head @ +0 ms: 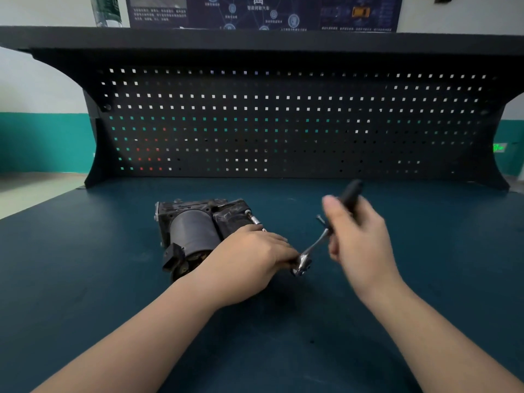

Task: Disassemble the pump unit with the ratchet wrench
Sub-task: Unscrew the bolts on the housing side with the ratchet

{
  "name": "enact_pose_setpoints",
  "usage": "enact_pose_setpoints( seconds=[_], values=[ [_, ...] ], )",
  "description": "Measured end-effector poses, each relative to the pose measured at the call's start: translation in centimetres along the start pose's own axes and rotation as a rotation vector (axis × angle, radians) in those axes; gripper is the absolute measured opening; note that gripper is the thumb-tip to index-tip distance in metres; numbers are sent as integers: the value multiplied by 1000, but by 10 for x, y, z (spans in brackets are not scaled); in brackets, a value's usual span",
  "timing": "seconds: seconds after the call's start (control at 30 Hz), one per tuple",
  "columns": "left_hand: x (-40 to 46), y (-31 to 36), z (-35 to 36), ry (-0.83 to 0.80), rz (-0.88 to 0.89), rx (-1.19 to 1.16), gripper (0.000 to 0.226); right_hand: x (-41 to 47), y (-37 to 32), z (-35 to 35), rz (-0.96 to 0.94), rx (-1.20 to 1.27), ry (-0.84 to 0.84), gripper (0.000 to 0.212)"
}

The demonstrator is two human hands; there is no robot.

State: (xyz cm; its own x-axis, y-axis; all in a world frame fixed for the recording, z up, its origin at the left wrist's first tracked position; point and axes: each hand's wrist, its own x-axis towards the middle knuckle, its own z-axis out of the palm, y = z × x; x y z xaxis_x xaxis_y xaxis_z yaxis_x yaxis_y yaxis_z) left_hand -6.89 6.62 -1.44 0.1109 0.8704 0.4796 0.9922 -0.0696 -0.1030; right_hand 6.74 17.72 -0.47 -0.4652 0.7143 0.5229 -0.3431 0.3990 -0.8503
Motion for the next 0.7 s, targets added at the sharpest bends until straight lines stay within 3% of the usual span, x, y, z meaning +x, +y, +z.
enact_pose_setpoints(
  seconds=[0.07, 0.17, 0.33, 0.5, 0.7],
  values=[
    [0, -1, -2, -12, 6, -15, 14, -8, 0, 5, -367, -329, -224, 25],
    [-1, 0, -4, -1, 47, -4, 12, -10, 1, 6, -461, -378, -270, 29],
    [-1, -3, 2, -101, 14, 104, 30, -6, 2, 5, -353, -241, -169, 38],
    [-2, -4, 0, -118, 17, 105, 33, -7, -4, 8, -274, -139, -179, 37],
    [-2, -5, -1, -25, -8, 44, 40, 13, -9, 2, 267, 390, 41, 37]
  ],
)
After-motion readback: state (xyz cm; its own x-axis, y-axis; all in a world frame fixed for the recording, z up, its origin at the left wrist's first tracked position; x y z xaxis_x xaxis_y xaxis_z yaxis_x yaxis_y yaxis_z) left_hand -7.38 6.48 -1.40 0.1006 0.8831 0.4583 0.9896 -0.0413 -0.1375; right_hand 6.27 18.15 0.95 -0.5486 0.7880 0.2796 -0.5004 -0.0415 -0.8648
